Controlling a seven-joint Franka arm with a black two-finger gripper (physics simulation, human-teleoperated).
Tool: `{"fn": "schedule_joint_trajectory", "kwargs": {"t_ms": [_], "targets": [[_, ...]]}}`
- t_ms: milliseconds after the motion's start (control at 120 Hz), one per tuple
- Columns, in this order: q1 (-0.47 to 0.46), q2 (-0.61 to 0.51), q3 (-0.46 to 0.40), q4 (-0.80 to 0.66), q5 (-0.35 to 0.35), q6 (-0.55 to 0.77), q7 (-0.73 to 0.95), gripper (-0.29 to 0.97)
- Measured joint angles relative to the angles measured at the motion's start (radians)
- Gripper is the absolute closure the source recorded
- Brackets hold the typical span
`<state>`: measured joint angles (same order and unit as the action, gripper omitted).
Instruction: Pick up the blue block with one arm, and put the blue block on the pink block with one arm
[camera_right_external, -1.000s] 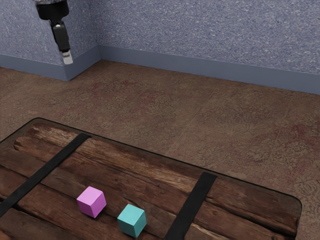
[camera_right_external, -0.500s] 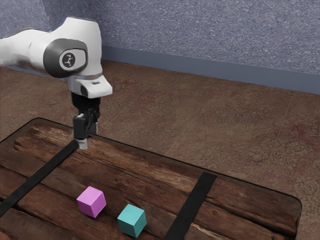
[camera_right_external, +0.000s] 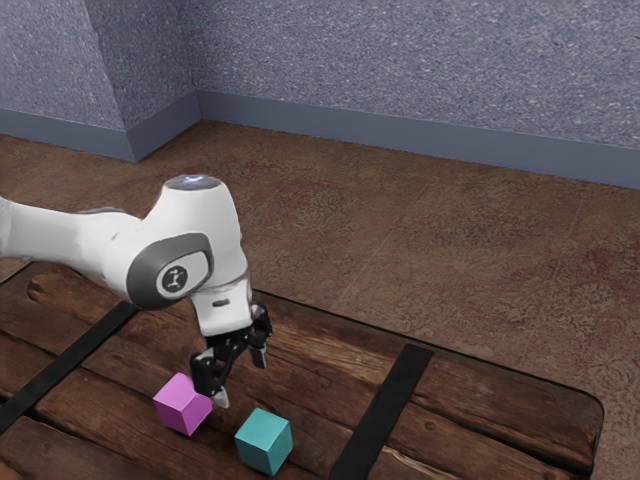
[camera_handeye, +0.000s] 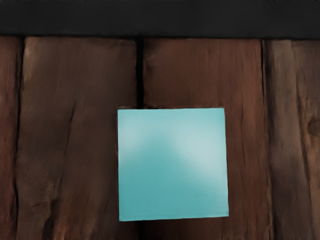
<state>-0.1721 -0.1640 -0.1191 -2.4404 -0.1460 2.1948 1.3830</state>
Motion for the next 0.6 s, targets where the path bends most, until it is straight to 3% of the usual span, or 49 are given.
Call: {"fn": "schedule_joint_trajectory", "kwargs": {"t_ms": [600], "targets": [[-0.074,0.183,-0.001,-0.086,-0.093,0.261,0.059,0.00]]}}
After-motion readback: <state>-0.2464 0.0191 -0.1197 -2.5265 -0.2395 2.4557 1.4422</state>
